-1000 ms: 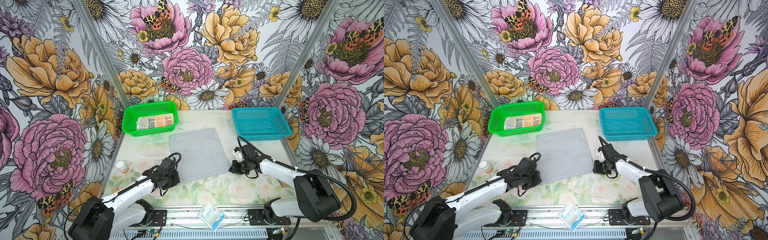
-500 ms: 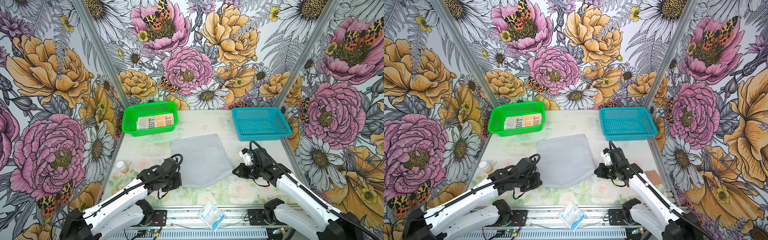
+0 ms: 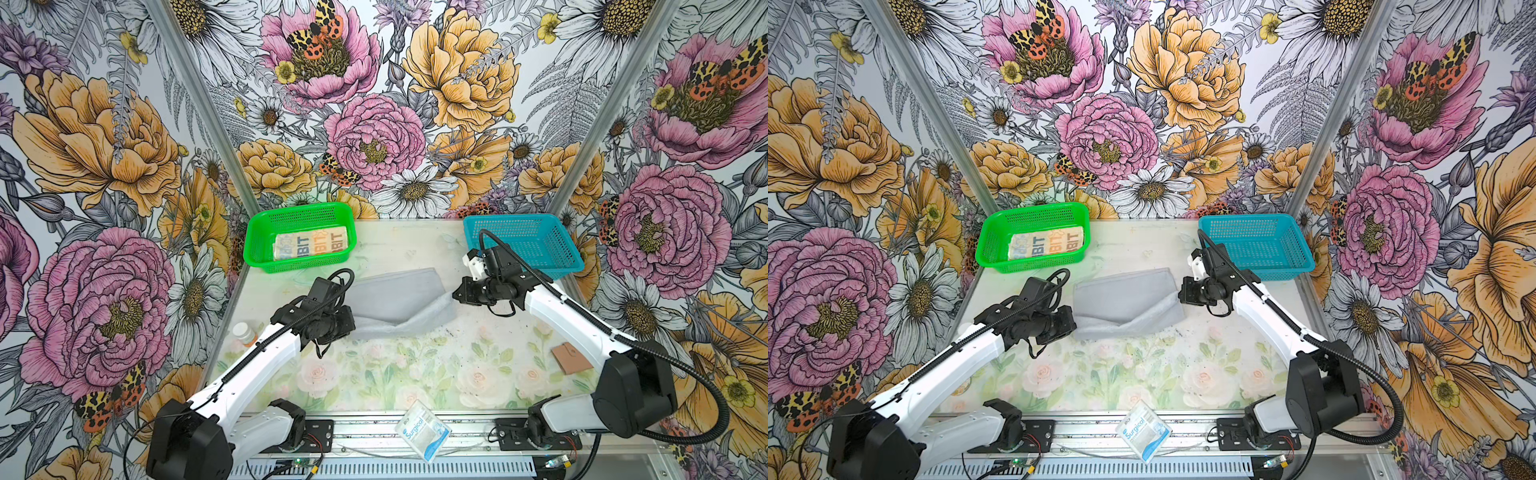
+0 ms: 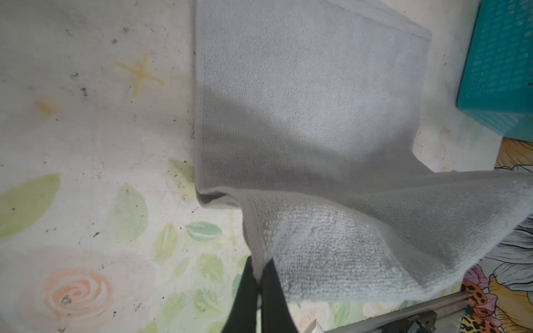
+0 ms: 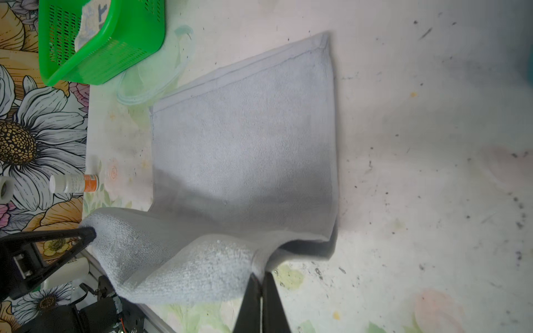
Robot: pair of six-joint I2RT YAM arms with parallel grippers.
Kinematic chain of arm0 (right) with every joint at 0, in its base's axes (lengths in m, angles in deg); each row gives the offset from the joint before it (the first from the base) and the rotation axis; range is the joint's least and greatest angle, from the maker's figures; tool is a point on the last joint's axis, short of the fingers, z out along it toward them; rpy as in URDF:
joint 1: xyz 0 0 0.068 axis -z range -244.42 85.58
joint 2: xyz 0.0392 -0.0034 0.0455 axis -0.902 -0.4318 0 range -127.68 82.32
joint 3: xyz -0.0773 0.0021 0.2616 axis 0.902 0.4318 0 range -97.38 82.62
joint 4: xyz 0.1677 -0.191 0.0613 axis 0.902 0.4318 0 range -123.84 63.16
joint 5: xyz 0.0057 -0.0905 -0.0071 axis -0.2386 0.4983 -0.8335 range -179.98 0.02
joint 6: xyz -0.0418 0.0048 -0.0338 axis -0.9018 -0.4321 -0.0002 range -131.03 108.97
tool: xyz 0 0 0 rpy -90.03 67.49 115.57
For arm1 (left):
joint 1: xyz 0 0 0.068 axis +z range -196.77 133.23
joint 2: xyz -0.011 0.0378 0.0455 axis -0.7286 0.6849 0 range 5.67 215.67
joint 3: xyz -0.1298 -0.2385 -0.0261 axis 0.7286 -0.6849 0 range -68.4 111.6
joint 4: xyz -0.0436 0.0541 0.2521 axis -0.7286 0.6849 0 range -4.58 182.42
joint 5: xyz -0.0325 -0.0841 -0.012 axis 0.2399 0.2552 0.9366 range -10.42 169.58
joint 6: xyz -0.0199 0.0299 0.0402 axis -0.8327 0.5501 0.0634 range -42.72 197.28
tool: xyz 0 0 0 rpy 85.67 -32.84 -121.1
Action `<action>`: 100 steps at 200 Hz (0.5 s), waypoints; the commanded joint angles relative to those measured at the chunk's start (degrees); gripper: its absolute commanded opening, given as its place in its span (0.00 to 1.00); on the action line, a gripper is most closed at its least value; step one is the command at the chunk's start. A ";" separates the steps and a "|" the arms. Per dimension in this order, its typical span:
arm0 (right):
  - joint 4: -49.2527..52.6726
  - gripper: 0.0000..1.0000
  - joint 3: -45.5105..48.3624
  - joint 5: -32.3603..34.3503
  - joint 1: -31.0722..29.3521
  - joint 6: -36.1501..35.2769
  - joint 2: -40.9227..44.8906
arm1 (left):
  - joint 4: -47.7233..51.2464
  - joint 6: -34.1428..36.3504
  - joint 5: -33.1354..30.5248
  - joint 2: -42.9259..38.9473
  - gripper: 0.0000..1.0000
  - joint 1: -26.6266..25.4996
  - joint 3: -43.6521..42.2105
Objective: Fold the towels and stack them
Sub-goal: 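Lift the near edge with both grippers and fold it toward the baskets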
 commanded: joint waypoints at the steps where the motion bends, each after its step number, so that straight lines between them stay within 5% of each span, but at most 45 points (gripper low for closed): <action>1: -1.11 0.00 -5.84 1.00 0.98 -3.84 -5.03 | -5.58 5.54 2.92 4.40 0.00 3.09 3.17; 100: -2.18 0.00 -23.49 -2.28 3.88 -6.86 -25.43 | -10.26 9.67 1.95 21.03 0.00 9.62 13.82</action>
